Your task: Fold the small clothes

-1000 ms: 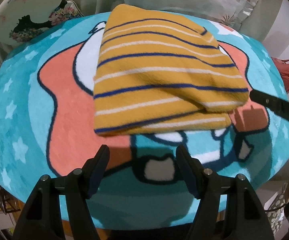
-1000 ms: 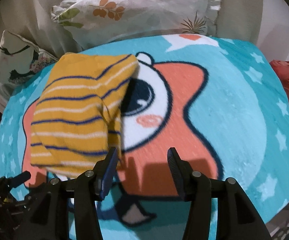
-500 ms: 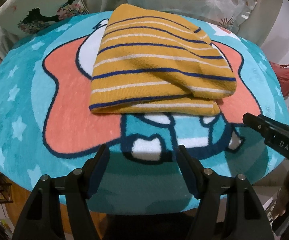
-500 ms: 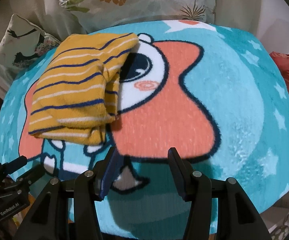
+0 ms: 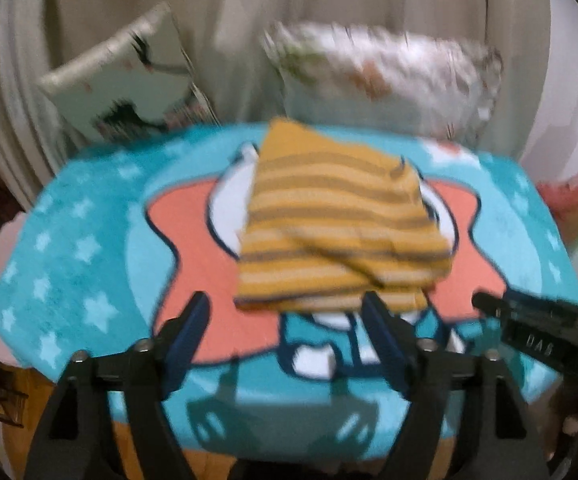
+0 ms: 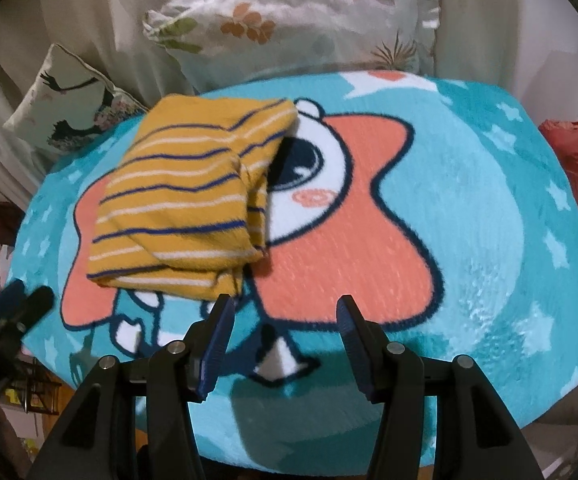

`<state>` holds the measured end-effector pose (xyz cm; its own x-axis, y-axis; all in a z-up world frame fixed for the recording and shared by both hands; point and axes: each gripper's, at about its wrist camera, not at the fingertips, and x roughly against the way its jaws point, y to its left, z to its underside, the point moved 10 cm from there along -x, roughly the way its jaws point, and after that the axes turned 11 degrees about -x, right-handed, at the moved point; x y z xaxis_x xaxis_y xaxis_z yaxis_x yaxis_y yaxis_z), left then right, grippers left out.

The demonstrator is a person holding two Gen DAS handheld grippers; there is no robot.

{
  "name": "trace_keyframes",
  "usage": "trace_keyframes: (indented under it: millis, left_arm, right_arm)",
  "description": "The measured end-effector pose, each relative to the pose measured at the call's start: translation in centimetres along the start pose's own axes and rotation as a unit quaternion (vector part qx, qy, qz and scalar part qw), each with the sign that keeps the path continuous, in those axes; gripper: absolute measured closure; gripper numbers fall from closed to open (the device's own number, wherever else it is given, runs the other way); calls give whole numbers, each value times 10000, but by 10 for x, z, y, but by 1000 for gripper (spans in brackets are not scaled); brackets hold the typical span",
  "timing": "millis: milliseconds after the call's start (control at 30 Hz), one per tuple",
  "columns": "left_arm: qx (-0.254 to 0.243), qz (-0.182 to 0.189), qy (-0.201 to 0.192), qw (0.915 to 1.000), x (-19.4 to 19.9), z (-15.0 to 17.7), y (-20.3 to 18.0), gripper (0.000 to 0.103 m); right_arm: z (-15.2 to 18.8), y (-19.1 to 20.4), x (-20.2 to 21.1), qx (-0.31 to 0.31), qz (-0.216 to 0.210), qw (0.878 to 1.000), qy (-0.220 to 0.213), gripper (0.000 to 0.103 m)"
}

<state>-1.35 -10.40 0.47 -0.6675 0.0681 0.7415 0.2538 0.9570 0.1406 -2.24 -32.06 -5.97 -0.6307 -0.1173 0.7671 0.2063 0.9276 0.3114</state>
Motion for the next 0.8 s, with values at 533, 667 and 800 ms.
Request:
trace_keyframes:
  millis: [533, 667, 800]
  left_arm:
    - [665, -1257, -1765, 9740, 96, -51, 68, 0]
    - [681, -870, -1859, 9763, 95, -58, 66, 0]
    - [503, -264, -1373, 9889, 68, -65, 57, 0]
  right_arm:
    - [-6, 30, 27, 419, 37, 9973, -604, 46]
    - [-6, 39, 33, 558, 49, 9957, -735, 44]
    - [-2, 45, 26, 632, 45, 9962, -602, 43]
